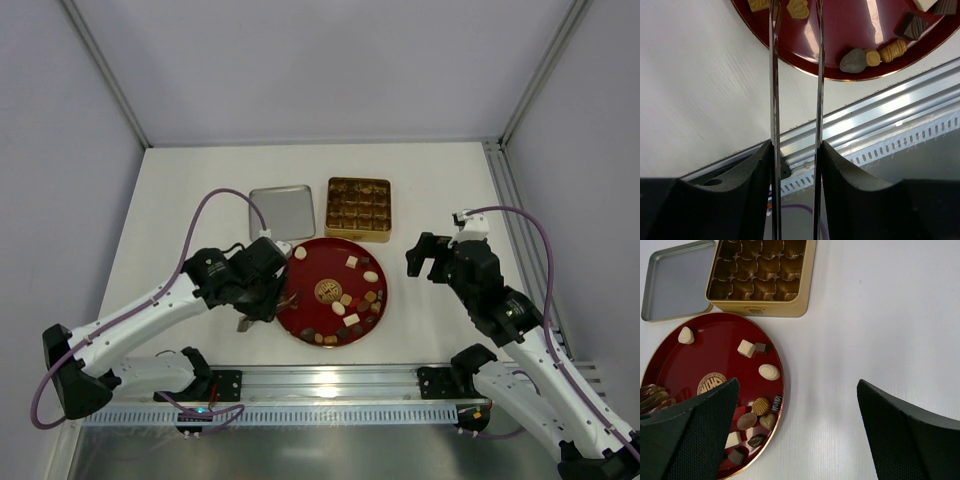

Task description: Pack the chocolate

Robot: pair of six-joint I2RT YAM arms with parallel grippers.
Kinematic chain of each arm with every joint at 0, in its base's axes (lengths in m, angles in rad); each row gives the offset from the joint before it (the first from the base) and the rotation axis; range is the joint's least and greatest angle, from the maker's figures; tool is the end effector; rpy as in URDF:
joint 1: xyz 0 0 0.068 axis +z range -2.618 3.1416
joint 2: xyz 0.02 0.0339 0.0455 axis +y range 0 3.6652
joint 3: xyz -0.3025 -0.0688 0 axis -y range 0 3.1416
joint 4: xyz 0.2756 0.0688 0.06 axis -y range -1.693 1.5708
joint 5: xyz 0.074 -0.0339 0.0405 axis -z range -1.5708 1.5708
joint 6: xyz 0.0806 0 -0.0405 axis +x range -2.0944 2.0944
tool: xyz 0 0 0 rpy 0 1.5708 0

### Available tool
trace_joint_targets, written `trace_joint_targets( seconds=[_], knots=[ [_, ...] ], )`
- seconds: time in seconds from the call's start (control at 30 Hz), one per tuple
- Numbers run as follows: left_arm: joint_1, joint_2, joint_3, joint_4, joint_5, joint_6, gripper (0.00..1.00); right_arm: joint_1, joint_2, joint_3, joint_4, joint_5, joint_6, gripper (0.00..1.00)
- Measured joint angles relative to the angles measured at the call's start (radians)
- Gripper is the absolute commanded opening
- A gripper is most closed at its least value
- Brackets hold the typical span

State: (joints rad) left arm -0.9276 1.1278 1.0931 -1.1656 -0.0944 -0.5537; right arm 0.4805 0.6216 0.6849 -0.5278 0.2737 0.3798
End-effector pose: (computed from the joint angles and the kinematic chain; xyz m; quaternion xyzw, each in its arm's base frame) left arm 0.1402 -0.1744 0.2934 0.1739 0.9663 -0.0899 0.1671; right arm 0.1705 0.0643 0.2991 0.0292 0.8455 0.1115 0.5214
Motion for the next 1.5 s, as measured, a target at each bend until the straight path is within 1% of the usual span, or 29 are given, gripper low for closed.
trace_joint_targets(
  seconds=[0.87, 1.1, 1.33, 1.5],
  knots=[
    [-0.066, 0.047, -0.019, -0.006, -0.019, -0.023, 0.40, 0.000, -0.006, -0.001, 0.000, 0.000, 0.000, 1.00],
    [-0.069, 0.059, -0.019, -0.006, -0.029, -0.023, 0.31, 0.000, -0.007, -0.001, 0.000, 0.000, 0.000, 1.00],
    [-0.072, 0.068, -0.014, -0.009, -0.038, -0.023, 0.29, 0.000, -0.007, -0.001, 0.000, 0.000, 0.000, 1.00],
    [-0.072, 0.072, 0.026, -0.019, -0.046, -0.022, 0.27, 0.000, -0.007, -0.001, 0.000, 0.000, 0.000, 1.00]
  ],
)
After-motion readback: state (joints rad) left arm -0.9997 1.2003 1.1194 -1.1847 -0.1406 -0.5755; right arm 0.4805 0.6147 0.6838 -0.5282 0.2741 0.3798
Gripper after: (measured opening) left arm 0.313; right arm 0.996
